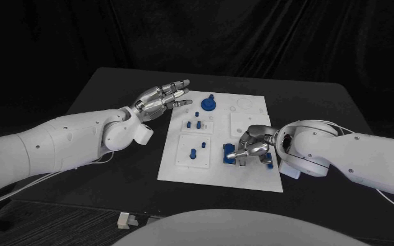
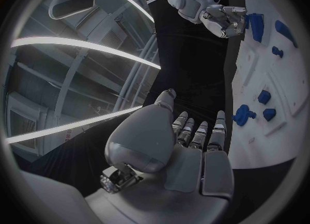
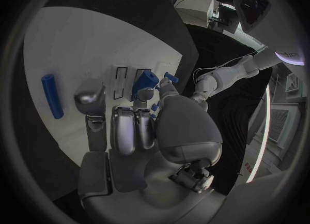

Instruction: Assemble the parts on the task board

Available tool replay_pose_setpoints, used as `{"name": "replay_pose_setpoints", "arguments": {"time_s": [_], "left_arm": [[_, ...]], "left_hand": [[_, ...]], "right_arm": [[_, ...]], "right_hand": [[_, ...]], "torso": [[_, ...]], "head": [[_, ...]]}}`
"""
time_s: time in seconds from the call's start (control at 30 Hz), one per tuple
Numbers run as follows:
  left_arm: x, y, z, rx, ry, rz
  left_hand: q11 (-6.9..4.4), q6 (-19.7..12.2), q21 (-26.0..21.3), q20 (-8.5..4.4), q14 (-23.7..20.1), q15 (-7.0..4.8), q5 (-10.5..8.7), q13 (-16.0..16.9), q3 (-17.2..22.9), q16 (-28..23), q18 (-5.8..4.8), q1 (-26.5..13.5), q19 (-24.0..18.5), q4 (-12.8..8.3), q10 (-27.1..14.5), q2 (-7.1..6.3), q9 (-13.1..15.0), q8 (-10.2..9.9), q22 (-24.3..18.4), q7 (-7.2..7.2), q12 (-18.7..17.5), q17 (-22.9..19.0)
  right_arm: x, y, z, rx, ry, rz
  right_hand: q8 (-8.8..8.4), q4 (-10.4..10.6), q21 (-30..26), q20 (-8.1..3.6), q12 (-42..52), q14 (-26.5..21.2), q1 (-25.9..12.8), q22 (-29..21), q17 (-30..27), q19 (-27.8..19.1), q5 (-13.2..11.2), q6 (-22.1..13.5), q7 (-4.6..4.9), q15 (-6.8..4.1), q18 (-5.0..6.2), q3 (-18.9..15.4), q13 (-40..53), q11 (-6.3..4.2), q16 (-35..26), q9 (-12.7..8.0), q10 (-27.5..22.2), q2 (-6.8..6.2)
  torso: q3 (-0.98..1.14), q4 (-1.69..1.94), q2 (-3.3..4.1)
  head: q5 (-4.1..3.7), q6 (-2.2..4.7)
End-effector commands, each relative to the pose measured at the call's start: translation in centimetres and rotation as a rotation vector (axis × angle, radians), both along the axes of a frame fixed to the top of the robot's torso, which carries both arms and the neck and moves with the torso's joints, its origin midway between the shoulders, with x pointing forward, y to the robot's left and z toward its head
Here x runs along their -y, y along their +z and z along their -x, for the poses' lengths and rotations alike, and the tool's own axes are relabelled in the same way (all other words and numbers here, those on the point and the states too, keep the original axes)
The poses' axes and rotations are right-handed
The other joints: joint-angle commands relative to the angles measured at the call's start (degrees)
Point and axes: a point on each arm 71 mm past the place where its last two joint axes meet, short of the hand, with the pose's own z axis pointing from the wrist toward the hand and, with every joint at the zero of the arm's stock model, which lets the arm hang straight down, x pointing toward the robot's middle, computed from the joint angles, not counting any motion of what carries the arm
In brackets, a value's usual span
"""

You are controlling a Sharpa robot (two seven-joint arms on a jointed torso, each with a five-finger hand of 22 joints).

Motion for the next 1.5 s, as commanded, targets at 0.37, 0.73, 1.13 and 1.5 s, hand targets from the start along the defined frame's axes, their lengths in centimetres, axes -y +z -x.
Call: {"name": "replay_pose_setpoints", "arguments": {"time_s": [0.37, 0.73, 1.13, 1.5], "left_arm": [[0.2, 0.0, 0.1, -0.002, -0.009, 0.02], [0.1, 0.0, 0.1, -0.004, -0.009, 0.019], [0.2, -0.1, 0.1, -0.007, -0.012, 0.018], [0.2, -0.1, 0.1, -0.006, -0.009, 0.017]], "left_hand": [[0.02, 0.3, -0.3, 0.19, 0.0, 0.46, 0.25, 0.0, 0.3, 0.1, 0.5, 0.1, -0.2, 0.1, -0.2, 0.62, 0.1, 0.3, 0.0, 0.26, -0.1, 0.0], [0.07, 0.2, -0.3, 0.2, 0.1, 0.5, 0.41, 0.0, 0.5, 0.2, 0.51, 0.1, -0.1, 0.0, -0.2, 0.61, 0.1, 0.3, 0.0, 0.24, 0.0, 0.0], [0.09, 0.2, -0.3, 0.2, 0.1, 0.54, 0.46, 0.0, 0.5, 0.2, 0.51, 0.1, -0.1, 0.0, -0.2, 0.61, 0.1, 0.3, 0.0, 0.23, 0.0, 0.0], [0.2, 0.2, -0.3, 0.22, 0.1, 0.63, 0.62, 0.0, 0.7, 0.3, 0.51, 0.1, -0.1, -0.2, -0.2, 0.62, 0.1, 0.3, 0.0, 0.2, 0.1, 0.0]], "right_arm": [[0.0, -0.8, 0.1, -0.002, 0.041, 0.049], [0.1, -0.9, 0.2, -0.006, 0.042, 0.05], [0.1, -1.1, 0.5, -0.027, 0.056, 0.061], [2.5, 0.9, 0.1, 0.073, -0.036, 0.011]], "right_hand": [[3.82, -0.9, -0.2, -0.51, 0.2, 5.2, 2.2, 6.1, 11.3, 0.1, 1.5, 2.3, -0.36, -0.61, 0.04, -0.1, 15.1, -0.67, -0.1, 3.3, 6.0, 0.98], [3.48, -1.5, -0.2, -0.57, 0.2, 5.2, 3.0, 6.1, 11.4, 0.1, 1.3, 1.8, -0.4, -0.67, 0.03, 0.0, 15.1, -0.71, -0.1, 3.6, 6.0, 1.19], [1.57, -1.7, -0.3, -0.59, 0.2, 5.2, 3.2, 6.1, 11.3, 0.1, -0.5, 0.1, -0.36, -0.66, 0.04, -0.6, 15.1, -0.68, -0.1, 3.1, 6.0, 0.89], [-15.73, 6.5, -0.5, -0.06, 0.2, 5.1, -0.6, 6.1, 10.9, 0.2, -5.9, -5.2, 1.05, 0.0, -0.17, 0.2, 15.1, -0.09, -0.4, -8.3, 6.0, -4.03]], "torso": [[-0.01, 0.1, 0.01], [-0.01, 0.13, 0.01], [0.01, 0.04, -0.13], [-0.05, 0.15, -0.13]], "head": [[-0.12, -0.01], [-0.33, -0.01], [-0.2, -0.01], [-0.09, -0.01]]}}
